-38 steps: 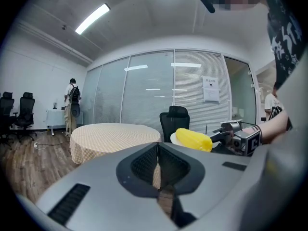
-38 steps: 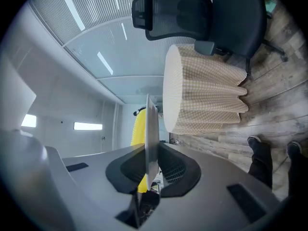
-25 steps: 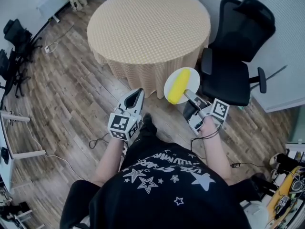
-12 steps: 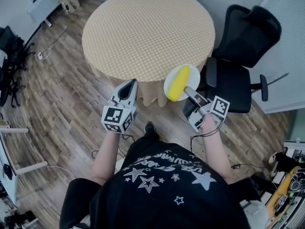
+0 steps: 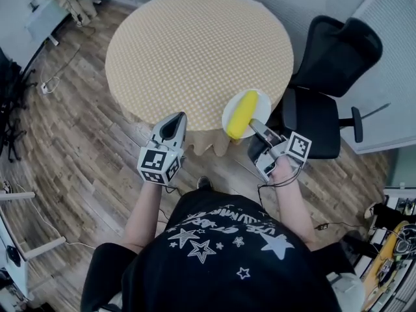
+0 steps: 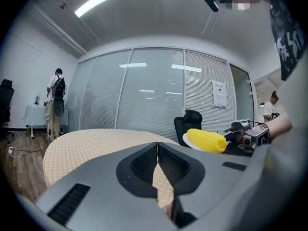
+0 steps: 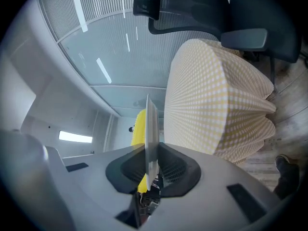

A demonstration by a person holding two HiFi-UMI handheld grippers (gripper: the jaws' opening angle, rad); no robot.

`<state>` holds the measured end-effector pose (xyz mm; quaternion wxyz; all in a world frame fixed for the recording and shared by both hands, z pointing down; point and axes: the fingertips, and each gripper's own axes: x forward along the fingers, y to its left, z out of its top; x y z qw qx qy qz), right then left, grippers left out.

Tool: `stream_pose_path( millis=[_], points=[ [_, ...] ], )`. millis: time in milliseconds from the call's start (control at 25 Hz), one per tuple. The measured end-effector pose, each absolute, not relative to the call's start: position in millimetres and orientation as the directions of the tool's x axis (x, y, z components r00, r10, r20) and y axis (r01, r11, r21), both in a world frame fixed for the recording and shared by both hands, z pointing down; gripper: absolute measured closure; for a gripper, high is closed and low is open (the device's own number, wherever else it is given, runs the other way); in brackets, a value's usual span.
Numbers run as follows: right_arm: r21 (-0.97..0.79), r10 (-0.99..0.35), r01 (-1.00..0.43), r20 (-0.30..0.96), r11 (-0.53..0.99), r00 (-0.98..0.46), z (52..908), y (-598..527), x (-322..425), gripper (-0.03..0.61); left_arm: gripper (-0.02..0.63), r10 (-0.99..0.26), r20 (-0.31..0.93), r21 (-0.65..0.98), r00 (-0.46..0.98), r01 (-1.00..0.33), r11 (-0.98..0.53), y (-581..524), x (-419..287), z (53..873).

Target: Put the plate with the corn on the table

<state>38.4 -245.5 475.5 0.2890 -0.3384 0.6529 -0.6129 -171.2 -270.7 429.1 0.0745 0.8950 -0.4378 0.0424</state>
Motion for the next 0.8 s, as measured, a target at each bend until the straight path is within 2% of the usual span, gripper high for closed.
stream_pose_path(
  millis=[200,400,800],
  points=[
    [-0.998,-0.818,-0.044,-0.001,0.033,-0.575,472,-261,26,0.523,0.606,-0.740,0.143,0.094,0.658,-0.753,-0.651,-292,-171,433],
    [-0.997,-0.814,-0.079,0.043,0.003,-0.579,480,-270,31,0.523,0.606,-0.728,0.147,0.108,0.669,-0.743,-0.661,-304,-163,436],
    [-0.998,-0.786,-0.070,0.042,0.002,-0.617,496,-340,54,0.523,0.606,-0.770,0.179,0.095,0.613,-0.790,-0.606,-350,-151,444]
  ],
)
